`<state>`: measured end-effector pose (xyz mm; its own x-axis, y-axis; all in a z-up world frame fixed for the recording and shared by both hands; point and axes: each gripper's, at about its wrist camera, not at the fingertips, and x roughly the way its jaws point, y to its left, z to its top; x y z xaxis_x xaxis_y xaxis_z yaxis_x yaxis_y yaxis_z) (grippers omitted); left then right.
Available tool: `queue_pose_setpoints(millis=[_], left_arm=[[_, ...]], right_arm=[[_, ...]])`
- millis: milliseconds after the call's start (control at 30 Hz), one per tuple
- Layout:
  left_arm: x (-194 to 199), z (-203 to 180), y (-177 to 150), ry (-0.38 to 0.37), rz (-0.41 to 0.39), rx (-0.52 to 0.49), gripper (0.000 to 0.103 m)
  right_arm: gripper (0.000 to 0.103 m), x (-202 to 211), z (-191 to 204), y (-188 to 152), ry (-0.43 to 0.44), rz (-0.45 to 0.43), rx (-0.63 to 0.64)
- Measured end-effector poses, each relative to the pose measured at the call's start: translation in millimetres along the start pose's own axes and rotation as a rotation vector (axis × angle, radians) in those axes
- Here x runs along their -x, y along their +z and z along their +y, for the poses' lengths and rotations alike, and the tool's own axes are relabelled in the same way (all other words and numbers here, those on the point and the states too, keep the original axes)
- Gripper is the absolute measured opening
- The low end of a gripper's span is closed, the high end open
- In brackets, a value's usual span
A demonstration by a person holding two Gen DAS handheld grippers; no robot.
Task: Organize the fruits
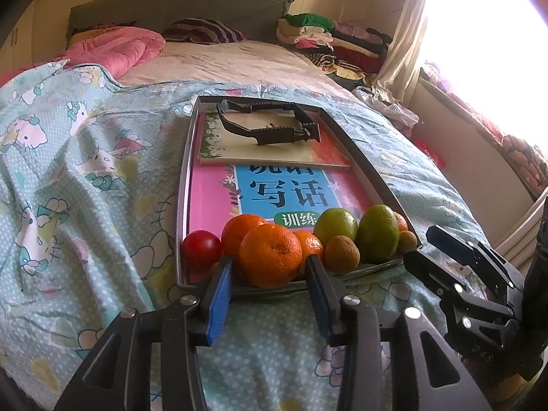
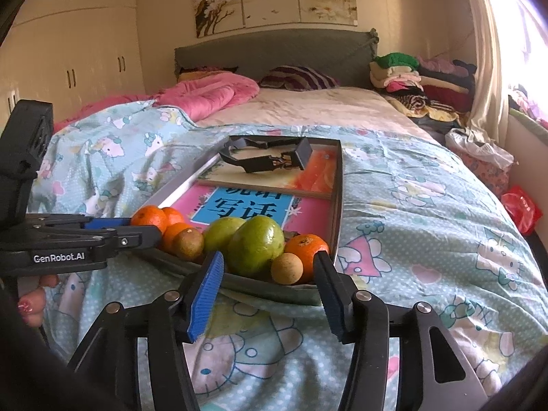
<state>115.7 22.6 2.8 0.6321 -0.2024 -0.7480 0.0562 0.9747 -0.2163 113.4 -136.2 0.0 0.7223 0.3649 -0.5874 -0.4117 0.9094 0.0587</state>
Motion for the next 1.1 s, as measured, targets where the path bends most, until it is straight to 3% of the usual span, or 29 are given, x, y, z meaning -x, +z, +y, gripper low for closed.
queue_pose_setpoints(millis=[167, 300, 400, 667, 900, 1100], left_arm=[[6, 2, 2, -0.006, -0.015, 0.008, 0.048], [15, 2, 4, -0.008, -0.036, 0.011, 0.052], [24, 1, 4, -0.002, -0.054, 0.008, 0.062], [47, -4, -15, 0.059, -0.084, 0.002, 0.081], [52, -2, -48, 0.081, -0.073, 0.063, 0.084], [49, -9, -66, 0.096, -0.058, 0.046, 0.084]], right_arm=[[0.058, 8, 2, 1, -0.004, -0.014, -0.001], [0.066, 18, 4, 2, -0.012, -0.043, -0.013], [0.074, 26, 6, 3, -0.011, -0.056, -0.018], [0.079, 48, 22, -7, 0.003, -0.065, 0.009], [0.081, 56, 20, -38, 0.039, -0.042, -0.08], [0.082, 58, 20, -60, -0.024, -0.025, -0.116]])
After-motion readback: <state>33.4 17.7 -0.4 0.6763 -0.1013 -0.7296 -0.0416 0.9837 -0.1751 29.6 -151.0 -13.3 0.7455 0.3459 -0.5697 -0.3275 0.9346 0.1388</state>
